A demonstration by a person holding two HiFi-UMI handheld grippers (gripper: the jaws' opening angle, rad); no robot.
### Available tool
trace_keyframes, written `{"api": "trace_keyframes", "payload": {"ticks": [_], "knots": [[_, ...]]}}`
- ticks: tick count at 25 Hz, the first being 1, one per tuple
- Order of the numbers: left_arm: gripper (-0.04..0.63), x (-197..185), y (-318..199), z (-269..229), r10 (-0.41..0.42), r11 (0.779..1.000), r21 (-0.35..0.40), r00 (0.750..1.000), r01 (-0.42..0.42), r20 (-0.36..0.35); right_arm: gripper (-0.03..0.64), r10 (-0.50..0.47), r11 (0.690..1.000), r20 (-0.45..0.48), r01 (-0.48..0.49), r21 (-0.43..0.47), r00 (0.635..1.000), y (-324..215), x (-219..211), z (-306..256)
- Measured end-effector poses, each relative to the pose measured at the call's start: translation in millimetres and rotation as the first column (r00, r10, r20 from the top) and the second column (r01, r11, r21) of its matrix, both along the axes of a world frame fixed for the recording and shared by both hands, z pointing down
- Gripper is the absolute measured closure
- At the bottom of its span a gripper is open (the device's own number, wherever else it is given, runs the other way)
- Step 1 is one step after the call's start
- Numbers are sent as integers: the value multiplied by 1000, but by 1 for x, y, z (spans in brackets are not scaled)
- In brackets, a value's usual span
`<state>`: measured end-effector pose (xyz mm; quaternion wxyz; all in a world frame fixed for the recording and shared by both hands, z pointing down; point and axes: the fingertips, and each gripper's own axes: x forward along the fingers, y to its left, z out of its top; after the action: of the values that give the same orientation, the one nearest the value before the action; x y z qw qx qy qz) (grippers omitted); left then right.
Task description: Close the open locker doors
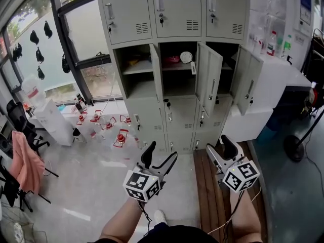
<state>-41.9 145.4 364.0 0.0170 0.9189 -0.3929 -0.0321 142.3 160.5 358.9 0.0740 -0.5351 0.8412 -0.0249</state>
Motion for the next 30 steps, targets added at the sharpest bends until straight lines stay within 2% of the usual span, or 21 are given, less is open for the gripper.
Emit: {"api": "trace_keyframes", "payload": {"ticks": [9, 18, 25, 30], "knots": [[229, -49, -86, -5, 61, 998, -4, 998, -62, -7, 322, 69, 998, -10, -69, 8, 998, -75, -51, -13], [229, -87, -128, -7, 106, 994, 5, 994, -106, -16, 322, 102, 995, -14, -102, 6, 995, -112, -95, -13], [229, -97, -145, -5, 101, 995, -2, 995, -101, -14, 322, 83, 997, -16, -83, 13, 996, -136, -112, -16], [229, -91, -164, -3, 86, 996, 0, 996, -86, -4, 324, 58, 998, -16, -58, 12, 998, -161, -109, -16]]}}
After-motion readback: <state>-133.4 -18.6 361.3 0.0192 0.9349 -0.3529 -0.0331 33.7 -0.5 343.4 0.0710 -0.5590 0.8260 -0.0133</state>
